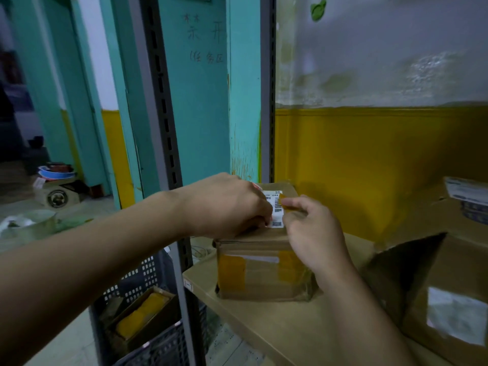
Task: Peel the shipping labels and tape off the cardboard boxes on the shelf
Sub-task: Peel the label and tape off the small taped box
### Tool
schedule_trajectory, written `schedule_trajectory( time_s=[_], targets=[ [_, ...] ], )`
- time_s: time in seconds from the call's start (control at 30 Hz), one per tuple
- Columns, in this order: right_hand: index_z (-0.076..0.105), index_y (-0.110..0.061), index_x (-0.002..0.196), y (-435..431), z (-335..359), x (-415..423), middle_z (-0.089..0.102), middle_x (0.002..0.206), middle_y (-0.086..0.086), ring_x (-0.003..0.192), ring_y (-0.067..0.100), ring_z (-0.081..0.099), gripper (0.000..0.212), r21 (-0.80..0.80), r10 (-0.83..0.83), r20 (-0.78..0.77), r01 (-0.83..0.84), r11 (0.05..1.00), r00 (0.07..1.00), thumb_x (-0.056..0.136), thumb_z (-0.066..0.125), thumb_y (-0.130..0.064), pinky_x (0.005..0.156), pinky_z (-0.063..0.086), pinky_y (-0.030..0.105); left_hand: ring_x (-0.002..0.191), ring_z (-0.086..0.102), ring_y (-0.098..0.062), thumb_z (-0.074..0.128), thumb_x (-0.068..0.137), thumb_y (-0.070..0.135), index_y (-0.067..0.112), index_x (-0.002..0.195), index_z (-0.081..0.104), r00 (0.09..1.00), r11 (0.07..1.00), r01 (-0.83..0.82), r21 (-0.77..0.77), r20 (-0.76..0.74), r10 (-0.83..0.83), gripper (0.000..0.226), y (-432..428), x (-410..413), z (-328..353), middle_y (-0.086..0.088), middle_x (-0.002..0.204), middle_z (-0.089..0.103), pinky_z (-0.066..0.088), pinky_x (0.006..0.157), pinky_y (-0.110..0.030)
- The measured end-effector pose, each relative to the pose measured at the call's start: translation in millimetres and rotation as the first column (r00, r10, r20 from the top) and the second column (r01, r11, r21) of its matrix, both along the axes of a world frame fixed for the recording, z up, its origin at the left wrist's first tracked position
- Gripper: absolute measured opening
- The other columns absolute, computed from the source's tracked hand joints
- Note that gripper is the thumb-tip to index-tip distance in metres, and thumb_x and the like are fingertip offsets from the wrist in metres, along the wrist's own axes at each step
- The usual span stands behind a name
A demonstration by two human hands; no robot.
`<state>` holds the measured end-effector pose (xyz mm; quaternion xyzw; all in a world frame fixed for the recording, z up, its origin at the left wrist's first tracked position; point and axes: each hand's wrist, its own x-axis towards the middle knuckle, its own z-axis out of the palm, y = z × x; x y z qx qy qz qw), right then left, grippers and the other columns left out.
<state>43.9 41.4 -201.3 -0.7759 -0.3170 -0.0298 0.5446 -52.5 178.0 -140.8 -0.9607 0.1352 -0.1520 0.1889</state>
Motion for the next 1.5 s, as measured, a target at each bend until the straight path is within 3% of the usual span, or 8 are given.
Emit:
schedule_trajectory(
  time_s=[0.17, 0.37, 0.53, 0.7, 0.77, 0.9, 1.17, 1.5],
  targets=[
    [0.065, -0.021, 0.121, 0, 0, 1, 0.047, 0.145, -0.005, 0.137, 0.008, 0.035, 0.032, -0.012, 0.006, 0.0, -0.006, 1.0, 1.0, 0.093, 0.055, -0.01, 0.095, 0.027, 0.016, 0.081, 0.062, -0.023, 0.037, 0.099, 0.035, 0.016, 0.094, 0.063, 0.993, 0.991, 0.119, 0.068, 0.016, -0.12, 0.033, 2, 3, 2, -0.003, 0.089, 0.064, 0.055, 0.066, -0.041],
    [0.066, -0.023, 0.121, 1, -1, 1, 0.045, 0.146, -0.005, 0.138, 0.007, 0.033, 0.032, -0.009, 0.008, -0.001, -0.008, 1.0, 1.0, 0.094, 0.053, -0.01, 0.097, 0.025, 0.016, 0.065, 0.049, -0.014, 0.054, 0.098, 0.023, 0.011, 0.092, 0.062, 0.993, 0.993, 0.113, -0.024, -0.018, -0.114, 0.015, 2, 7, 0, -0.005, 0.082, 0.062, 0.032, 0.057, -0.024],
    [0.066, -0.024, 0.119, 0, -2, 1, 0.047, 0.143, -0.006, 0.138, 0.01, 0.036, 0.032, -0.011, 0.009, -0.001, -0.009, 1.0, 1.0, 0.093, 0.053, -0.01, 0.1, 0.03, 0.018, 0.063, 0.055, -0.016, 0.053, 0.098, 0.025, 0.011, 0.088, 0.063, 0.996, 0.987, 0.065, -0.147, -0.044, -0.073, 0.02, 4, 8, 0, -0.004, 0.077, 0.062, 0.045, 0.057, -0.031],
    [0.066, -0.027, 0.117, 2, -3, 2, 0.053, 0.138, -0.004, 0.123, 0.013, 0.048, 0.031, -0.007, 0.006, -0.002, -0.006, 1.0, 1.0, 0.093, 0.052, -0.012, 0.093, 0.044, 0.027, 0.067, 0.06, -0.014, 0.053, 0.097, 0.027, 0.012, 0.093, 0.065, 0.998, 0.985, 0.01, -0.174, -0.052, -0.019, 0.02, 5, 10, 1, -0.001, 0.082, 0.065, 0.051, 0.062, -0.03],
    [0.065, -0.026, 0.12, 1, -1, 1, 0.049, 0.143, -0.005, 0.135, 0.01, 0.039, 0.032, -0.012, 0.005, -0.004, -0.005, 1.0, 1.0, 0.095, 0.052, -0.012, 0.104, 0.035, 0.022, 0.07, 0.062, -0.012, 0.054, 0.097, 0.029, 0.013, 0.095, 0.066, 0.999, 0.981, -0.009, -0.196, -0.052, -0.001, 0.02, 6, 10, 0, 0.0, 0.084, 0.067, 0.052, 0.065, -0.03],
    [0.064, -0.024, 0.122, -1, 1, -1, 0.045, 0.146, -0.007, 0.139, 0.008, 0.032, 0.031, -0.014, 0.026, -0.008, -0.026, 1.0, 1.0, 0.097, 0.05, -0.012, 0.097, 0.026, 0.016, 0.073, 0.063, -0.009, 0.055, 0.096, 0.03, 0.016, 0.098, 0.067, 0.998, 0.969, -0.052, -0.24, -0.045, 0.042, 0.019, 6, 11, -3, 0.002, 0.088, 0.068, 0.053, 0.067, -0.028],
    [0.063, -0.026, 0.124, 1, -1, -2, 0.052, 0.14, -0.005, 0.133, 0.013, 0.042, 0.036, 0.046, 0.029, -0.085, -0.025, 0.999, 0.996, 0.098, 0.044, -0.009, 0.111, 0.036, 0.039, 0.075, 0.064, -0.011, 0.052, 0.096, 0.034, 0.02, 0.098, 0.066, 0.989, 0.947, -0.145, -0.285, -0.017, 0.146, 0.02, 3, 12, -8, 0.004, 0.088, 0.069, 0.053, 0.07, -0.031],
    [0.062, -0.025, 0.126, 1, 1, -2, 0.055, 0.132, -0.008, 0.123, 0.01, 0.048, 0.037, 0.129, 0.039, -0.159, -0.018, 0.991, 0.987, 0.1, 0.04, -0.011, 0.099, 0.041, 0.027, 0.089, 0.065, 0.003, 0.059, 0.096, 0.036, 0.032, 0.109, 0.071, 0.995, 0.911, -0.091, -0.403, -0.072, 0.068, 0.018, -2, 7, -5, 0.016, 0.101, 0.072, 0.052, 0.081, -0.016]
  ],
)
